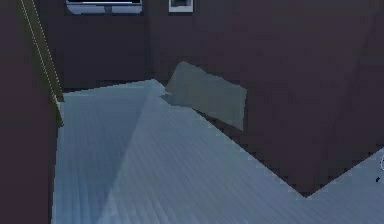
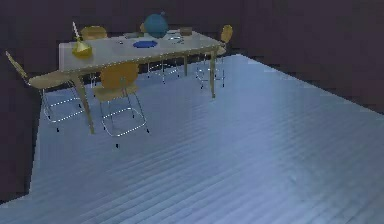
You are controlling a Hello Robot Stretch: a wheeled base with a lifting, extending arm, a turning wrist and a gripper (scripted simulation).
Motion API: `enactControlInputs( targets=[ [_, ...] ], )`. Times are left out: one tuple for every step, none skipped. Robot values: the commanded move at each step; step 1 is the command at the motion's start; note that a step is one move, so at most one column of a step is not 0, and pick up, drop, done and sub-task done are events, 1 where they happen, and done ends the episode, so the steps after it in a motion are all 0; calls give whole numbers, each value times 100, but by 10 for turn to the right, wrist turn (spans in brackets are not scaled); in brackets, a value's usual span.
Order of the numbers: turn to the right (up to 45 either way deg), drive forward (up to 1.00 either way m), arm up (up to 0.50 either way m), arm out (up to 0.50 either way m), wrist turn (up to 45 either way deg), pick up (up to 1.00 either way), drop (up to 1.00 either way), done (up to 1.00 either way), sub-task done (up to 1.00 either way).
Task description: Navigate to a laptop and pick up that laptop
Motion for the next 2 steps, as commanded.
enactControlInputs(
  targets=[
    [-30,0,0,0,0,0,0,0,0],
    [0,40,0,0,0,0,0,0,0]
  ],
)
